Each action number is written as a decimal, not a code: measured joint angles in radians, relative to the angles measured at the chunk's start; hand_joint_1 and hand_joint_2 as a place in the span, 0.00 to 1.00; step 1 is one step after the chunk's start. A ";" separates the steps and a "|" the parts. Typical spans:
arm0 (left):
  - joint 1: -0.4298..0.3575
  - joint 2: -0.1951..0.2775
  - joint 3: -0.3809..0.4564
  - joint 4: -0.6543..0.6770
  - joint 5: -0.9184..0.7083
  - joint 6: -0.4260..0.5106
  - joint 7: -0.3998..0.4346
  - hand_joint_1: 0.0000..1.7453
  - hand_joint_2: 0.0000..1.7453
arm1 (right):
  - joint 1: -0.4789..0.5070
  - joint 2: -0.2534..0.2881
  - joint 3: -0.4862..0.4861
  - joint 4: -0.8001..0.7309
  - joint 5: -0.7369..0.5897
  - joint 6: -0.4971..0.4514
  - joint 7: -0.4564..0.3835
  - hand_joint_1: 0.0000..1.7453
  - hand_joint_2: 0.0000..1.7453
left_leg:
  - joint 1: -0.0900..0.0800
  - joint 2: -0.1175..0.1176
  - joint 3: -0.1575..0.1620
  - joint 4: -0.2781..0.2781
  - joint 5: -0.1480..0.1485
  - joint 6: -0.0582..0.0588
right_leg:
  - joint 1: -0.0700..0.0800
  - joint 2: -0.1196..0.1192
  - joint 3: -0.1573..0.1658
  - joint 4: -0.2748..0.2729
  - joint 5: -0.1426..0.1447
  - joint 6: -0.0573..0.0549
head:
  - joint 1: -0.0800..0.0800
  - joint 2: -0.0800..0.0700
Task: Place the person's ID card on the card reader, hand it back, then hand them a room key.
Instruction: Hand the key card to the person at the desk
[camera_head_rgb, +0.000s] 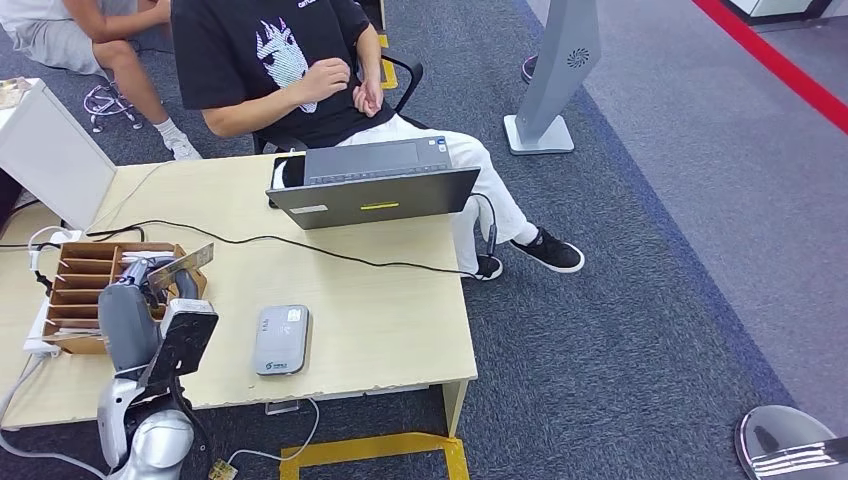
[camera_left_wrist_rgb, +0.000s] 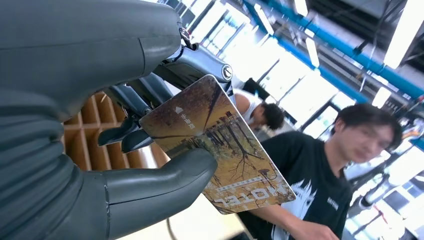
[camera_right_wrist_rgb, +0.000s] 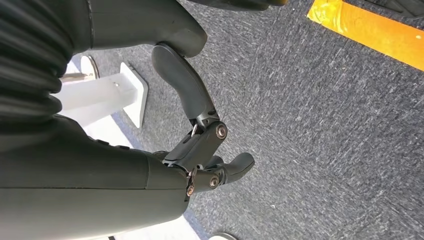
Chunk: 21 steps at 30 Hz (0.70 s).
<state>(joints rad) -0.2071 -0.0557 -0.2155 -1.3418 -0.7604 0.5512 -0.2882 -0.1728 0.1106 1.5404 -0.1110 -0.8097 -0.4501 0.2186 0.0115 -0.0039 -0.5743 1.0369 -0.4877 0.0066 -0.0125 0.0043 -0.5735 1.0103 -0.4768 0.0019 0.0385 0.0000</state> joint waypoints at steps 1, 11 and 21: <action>-0.004 0.008 0.000 -0.010 -0.012 0.005 0.005 1.00 1.00 | 0.000 0.000 0.000 0.000 0.003 0.000 0.002 0.00 1.00 | 0.000 0.000 0.000 0.000 0.000 0.000 | 0.000 0.000 0.000 0.000 0.000 0.000 | 0.000 0.000; -0.089 0.101 0.017 0.027 -0.129 0.033 0.080 1.00 1.00 | -0.002 0.000 0.000 0.000 0.035 0.015 0.016 0.00 1.00 | 0.000 0.000 0.000 0.000 0.000 0.000 | 0.000 0.000 0.000 0.000 0.000 0.000 | 0.000 0.000; -0.150 0.150 0.042 0.142 -0.225 0.064 0.126 1.00 1.00 | -0.004 -0.001 0.000 0.000 0.046 0.021 0.016 0.00 1.00 | 0.000 0.000 0.000 0.000 0.000 0.000 | 0.000 0.000 0.000 0.000 0.000 0.000 | 0.000 0.000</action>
<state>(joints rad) -0.3572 0.0943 -0.1737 -1.2000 -0.9858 0.6153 -0.1625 -0.1767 0.1096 1.5404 -0.1112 -0.7640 -0.4289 0.2346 0.0115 -0.0039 -0.5743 1.0369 -0.4875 0.0064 -0.0125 0.0046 -0.5735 1.0106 -0.4767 0.0017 0.0387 0.0000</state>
